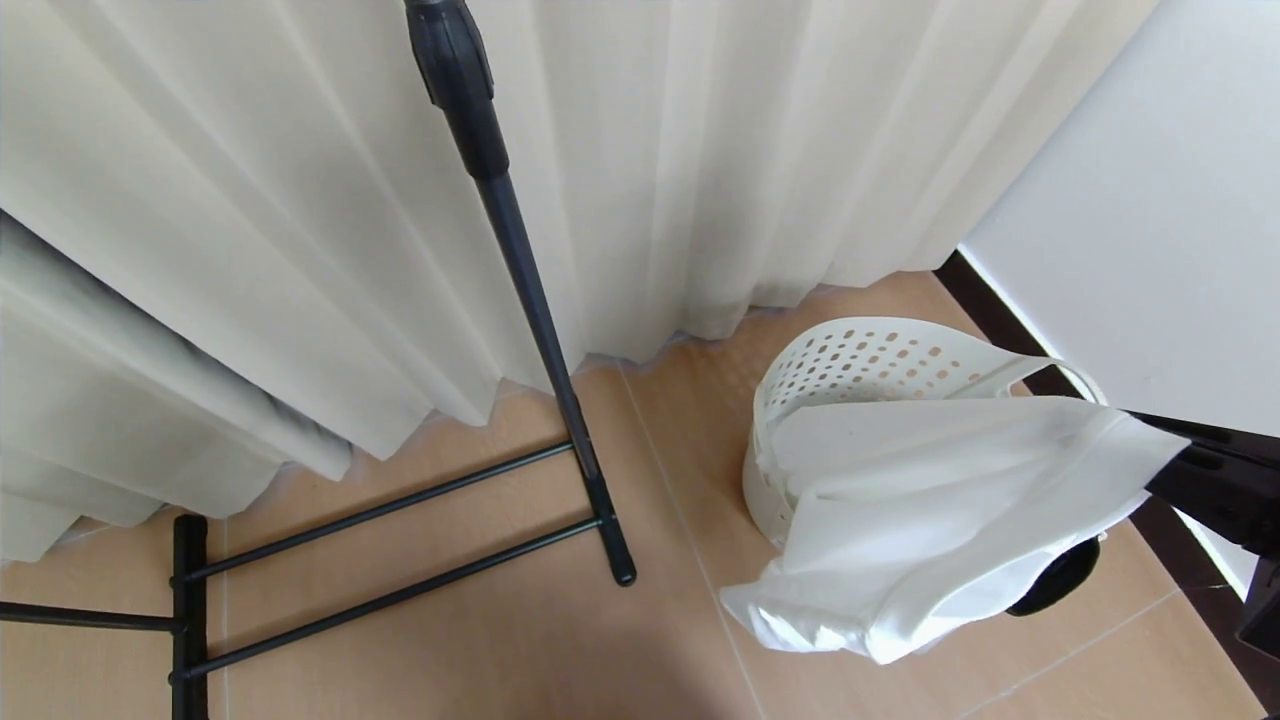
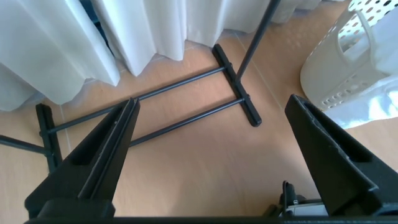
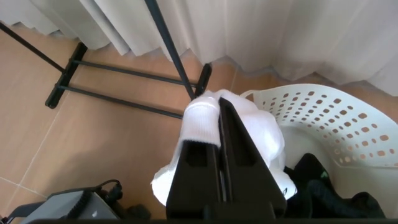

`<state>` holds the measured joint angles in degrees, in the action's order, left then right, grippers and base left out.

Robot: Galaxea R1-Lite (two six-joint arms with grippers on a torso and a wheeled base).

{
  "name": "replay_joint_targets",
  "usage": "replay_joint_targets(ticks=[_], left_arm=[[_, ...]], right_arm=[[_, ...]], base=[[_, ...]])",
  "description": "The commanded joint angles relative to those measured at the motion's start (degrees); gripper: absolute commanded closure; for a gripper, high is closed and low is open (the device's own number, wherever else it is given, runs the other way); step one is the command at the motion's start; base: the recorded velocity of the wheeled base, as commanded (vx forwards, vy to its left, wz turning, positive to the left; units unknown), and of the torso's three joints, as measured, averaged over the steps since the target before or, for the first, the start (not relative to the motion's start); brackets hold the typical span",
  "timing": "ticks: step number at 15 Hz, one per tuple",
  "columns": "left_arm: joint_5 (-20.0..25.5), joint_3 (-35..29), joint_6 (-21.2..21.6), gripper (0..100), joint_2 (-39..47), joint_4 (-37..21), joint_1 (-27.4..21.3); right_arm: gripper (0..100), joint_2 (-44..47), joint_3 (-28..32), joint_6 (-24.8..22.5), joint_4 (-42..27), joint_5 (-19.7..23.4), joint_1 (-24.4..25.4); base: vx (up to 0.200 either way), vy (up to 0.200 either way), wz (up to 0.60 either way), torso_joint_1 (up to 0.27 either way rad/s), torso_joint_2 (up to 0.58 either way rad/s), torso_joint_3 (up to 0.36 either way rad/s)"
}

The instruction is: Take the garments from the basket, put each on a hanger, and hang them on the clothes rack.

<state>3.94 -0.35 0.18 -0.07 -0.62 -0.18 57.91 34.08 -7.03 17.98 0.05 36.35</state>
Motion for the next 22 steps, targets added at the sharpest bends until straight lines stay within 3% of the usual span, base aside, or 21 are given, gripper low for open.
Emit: replay_joint_targets(ticks=[1,22], left_arm=[[0.02,0.0,-0.01,0,0.07,0.01,0.01],[0.02,0.0,-0.09,0,0.07,0.01,0.01]], right_arm=[[100,0.45,-0.16,-0.61,0.04,-0.05,-0.14],[100,0.45,-0.16,-1.76,0.39,-0.14,-1.28]], base=[[0.0,0.0,0.0,0.002,0.0,0.183],[0.0,0.0,0.0,0.002,0.0,0.202]])
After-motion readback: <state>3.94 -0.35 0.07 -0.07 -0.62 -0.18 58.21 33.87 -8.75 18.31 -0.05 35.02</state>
